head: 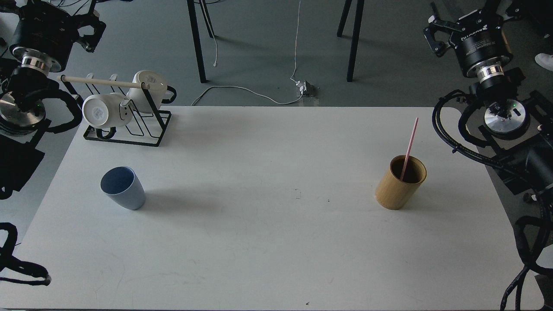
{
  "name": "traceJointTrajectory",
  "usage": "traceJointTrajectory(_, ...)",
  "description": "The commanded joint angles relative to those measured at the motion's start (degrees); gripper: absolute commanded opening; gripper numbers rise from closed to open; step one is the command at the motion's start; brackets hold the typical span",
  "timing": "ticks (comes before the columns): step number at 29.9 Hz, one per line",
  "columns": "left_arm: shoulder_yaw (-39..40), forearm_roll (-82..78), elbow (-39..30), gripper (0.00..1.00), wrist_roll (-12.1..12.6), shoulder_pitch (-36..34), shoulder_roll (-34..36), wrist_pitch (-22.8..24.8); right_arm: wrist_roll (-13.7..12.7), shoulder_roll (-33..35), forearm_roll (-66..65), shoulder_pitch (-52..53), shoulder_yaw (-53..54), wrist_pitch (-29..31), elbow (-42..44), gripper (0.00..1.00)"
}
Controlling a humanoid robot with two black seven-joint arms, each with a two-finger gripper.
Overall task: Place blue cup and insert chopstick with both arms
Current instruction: 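Move the left gripper down toward the light blue cup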
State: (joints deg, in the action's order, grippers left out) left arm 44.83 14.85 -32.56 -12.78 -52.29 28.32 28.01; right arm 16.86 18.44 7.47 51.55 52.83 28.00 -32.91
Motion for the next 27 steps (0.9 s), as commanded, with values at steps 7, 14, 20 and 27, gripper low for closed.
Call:
traceJointTrajectory(7,0.08,0.00,-0.31,1.00,0.12,0.00,-0.55,-0.01,0.28,0.28,0.09,0.04,0.25,0.00,-0.66,1.00)
traceJointTrajectory(14,-4.30,-7.80,-7.51,1.00,-0.05,0.00,7.00,-0.01,0.19,0.54,-0.18,-0.31,-0.63,0.00,-1.01,1.00)
traceJointTrajectory(20,-7.21,-25.19,-15.51,1.00,1.35,-0.27,12.28,-0.01,0.19,0.46,-0.09,-0.31,-0.01,0.00,-1.19,1.00)
traceJointTrajectory(27,-14.33,-51.11,-25.87,0.99,1.79,0.08,18.60,-0.01,0.28,0.54,0.00,-0.31,0.16,0.00,-1.98,1.00)
